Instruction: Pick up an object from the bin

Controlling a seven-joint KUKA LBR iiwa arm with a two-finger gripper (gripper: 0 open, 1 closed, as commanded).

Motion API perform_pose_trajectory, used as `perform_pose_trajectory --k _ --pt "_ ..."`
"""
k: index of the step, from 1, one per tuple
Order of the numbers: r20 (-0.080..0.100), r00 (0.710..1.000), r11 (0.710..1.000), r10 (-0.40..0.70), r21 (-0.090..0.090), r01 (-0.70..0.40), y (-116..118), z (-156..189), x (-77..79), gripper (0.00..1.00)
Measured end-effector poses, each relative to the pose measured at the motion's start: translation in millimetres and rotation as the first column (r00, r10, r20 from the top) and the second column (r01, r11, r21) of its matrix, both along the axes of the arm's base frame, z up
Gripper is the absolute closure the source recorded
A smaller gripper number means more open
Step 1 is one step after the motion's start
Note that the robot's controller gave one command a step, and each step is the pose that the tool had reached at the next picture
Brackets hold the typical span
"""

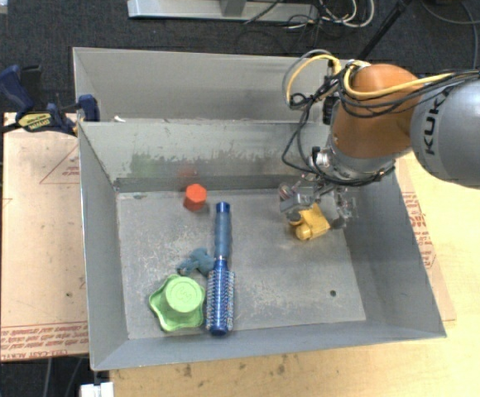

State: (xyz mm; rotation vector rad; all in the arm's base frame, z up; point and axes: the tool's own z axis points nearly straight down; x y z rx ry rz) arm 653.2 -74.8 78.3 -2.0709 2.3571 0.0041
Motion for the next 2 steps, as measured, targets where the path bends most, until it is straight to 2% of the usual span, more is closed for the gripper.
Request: perform_pose_trajectory --k 1,2 --pt "0.003 1.000 1.000 -0.001 -0.001 0.001 -0.6 5.9 1.2 1.00" --pt "0.010 1.000 1.000 -0.003 -0.005 0.003 -54.3 170.8 -29.5 1.00"
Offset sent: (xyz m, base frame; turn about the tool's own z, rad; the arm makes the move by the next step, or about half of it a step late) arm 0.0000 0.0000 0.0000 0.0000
